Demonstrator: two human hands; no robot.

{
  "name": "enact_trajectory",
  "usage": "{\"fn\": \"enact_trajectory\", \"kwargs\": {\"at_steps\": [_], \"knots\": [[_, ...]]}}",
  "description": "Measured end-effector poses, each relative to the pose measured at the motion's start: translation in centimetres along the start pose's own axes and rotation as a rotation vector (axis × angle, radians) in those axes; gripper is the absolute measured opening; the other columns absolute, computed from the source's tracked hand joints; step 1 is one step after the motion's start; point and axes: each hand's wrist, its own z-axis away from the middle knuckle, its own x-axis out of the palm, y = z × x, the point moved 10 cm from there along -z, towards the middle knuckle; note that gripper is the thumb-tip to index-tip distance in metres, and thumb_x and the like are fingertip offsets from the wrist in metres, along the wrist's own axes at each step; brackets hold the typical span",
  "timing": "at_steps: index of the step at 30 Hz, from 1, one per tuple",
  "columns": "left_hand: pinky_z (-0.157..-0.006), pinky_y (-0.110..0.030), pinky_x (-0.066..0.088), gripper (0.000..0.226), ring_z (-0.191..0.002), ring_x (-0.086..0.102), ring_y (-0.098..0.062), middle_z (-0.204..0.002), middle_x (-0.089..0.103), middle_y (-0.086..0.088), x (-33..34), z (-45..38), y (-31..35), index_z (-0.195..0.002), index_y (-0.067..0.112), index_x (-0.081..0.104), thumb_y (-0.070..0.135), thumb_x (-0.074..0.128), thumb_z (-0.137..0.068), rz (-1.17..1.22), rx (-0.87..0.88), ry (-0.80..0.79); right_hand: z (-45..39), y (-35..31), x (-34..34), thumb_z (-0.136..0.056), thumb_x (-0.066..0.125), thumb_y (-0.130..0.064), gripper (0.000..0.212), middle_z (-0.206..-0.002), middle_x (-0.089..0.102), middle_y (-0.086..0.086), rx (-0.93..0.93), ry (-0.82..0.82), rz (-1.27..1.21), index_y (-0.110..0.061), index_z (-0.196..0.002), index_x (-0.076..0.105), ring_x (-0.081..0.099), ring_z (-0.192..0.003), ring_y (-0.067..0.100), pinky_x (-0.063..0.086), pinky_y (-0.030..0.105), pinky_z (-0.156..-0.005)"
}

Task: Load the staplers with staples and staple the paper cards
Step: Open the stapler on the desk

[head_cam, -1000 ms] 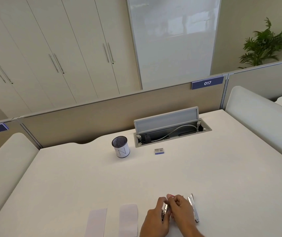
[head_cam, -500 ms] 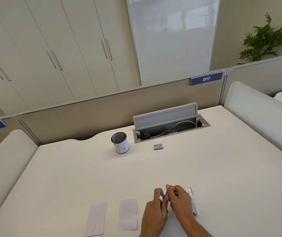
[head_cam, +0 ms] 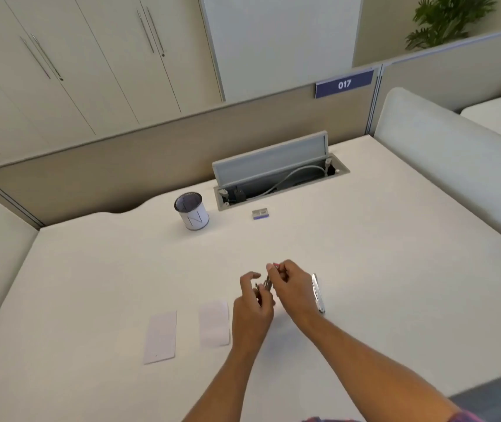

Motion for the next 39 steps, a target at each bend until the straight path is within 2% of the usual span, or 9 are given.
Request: {"fn": "enact_trajectory", "kwargs": {"at_steps": [3,6,8,13,19,25,30,35,39], "knots": [[-0.073,-0.037,0.054,0.046,-0.080,0.070,-0.034,-0.086,0.071,-0.013,0.4,0.3,-0.1,-0.101,0.030,0.049,0.058,0.026,-0.073,-0.015,0.047,0.002,0.4,0.5,0.0,-0.097,0.068,-0.030,0.033,-0.070,0.066,0.012,0.035,0.037,-0.048,-0.006,-0.076,0.057,0.054,-0.056,0.008,0.048,0.020,-0.051],[-0.072,-0.038,0.055,0.020,-0.077,0.070,-0.031,-0.084,0.071,-0.011,0.9,0.7,-1.2,-0.096,0.037,0.047,0.044,0.034,-0.083,0.000,0.038,0.007,0.6,0.8,-0.4,-0.098,0.065,-0.030,0.031,-0.071,0.066,0.007,0.066,0.077,-0.029,-0.009,-0.077,0.057,0.055,-0.054,0.003,0.044,0.012,-0.048],[-0.068,-0.037,0.056,0.013,-0.070,0.071,-0.024,-0.078,0.072,-0.005,1.0,0.1,-2.3,-0.098,0.034,0.051,0.031,0.040,-0.093,-0.001,0.024,0.043,0.3,1.1,-1.1,-0.098,0.064,-0.032,0.032,-0.069,0.066,0.005,0.080,0.135,-0.035,-0.009,-0.076,0.058,0.058,-0.054,0.008,0.049,0.019,-0.051],[-0.057,-0.033,0.053,0.019,-0.053,0.066,-0.018,-0.071,0.075,0.002,2.4,-1.6,-4.8,-0.102,0.025,0.060,0.022,0.041,-0.105,-0.022,-0.058,-0.047,-0.7,1.9,-1.9,-0.095,0.069,-0.039,0.037,-0.066,0.068,0.003,0.078,0.109,-0.019,-0.010,-0.075,0.058,0.065,-0.052,0.013,0.057,0.034,-0.058],[-0.056,-0.024,0.051,0.022,-0.063,0.063,-0.020,-0.091,0.078,-0.012,3.9,-2.0,-6.5,-0.105,0.009,0.072,0.016,0.053,-0.100,0.277,-0.310,-0.282,-1.5,2.0,-2.4,-0.096,0.069,-0.029,0.033,-0.070,0.070,0.010,0.044,0.073,-0.032,-0.005,-0.076,0.060,0.064,-0.050,0.015,0.055,0.036,-0.055],[-0.060,-0.030,0.047,0.027,-0.066,0.061,-0.024,-0.096,0.076,-0.012,4.8,-1.8,-9.6,-0.117,0.008,0.070,0.005,0.053,-0.096,0.343,-0.426,-0.431,-1.5,1.2,-1.0,-0.095,0.071,-0.011,0.011,-0.083,0.076,0.017,-0.080,-0.208,-0.183,0.000,-0.095,0.073,0.067,-0.062,0.025,0.052,0.033,-0.056],[-0.068,-0.031,0.054,0.031,-0.072,0.063,-0.022,-0.108,0.075,-0.011,4.6,-1.8,-9.8,-0.123,0.009,0.070,-0.002,0.051,-0.101,0.415,-0.378,-0.450,-0.8,-0.1,0.6,-0.090,0.071,-0.001,0.015,-0.095,0.075,0.024,-0.165,-0.422,-0.189,0.002,-0.103,0.077,0.067,-0.079,0.025,0.057,0.033,-0.072],[-0.078,-0.035,0.056,0.030,-0.079,0.067,-0.024,-0.115,0.075,-0.011,3.8,-2.4,-9.6,-0.122,0.012,0.072,-0.001,0.057,-0.099,0.406,-0.308,-0.417,-0.9,-0.1,0.5,-0.080,0.064,0.003,0.025,-0.094,0.076,0.018,-0.145,-0.420,-0.157,0.004,-0.101,0.076,0.068,-0.076,0.017,0.057,0.030,-0.070],[-0.084,-0.038,0.058,0.034,-0.082,0.071,-0.023,-0.112,0.076,-0.006,2.8,-2.7,-9.2,-0.121,0.016,0.073,-0.003,0.066,-0.093,0.325,-0.236,-0.388,-1.1,1.2,-0.3,-0.075,0.057,-0.004,0.031,-0.090,0.077,0.014,-0.114,-0.402,-0.130,-0.002,-0.099,0.078,0.069,-0.073,0.022,0.056,0.032,-0.066]]}}
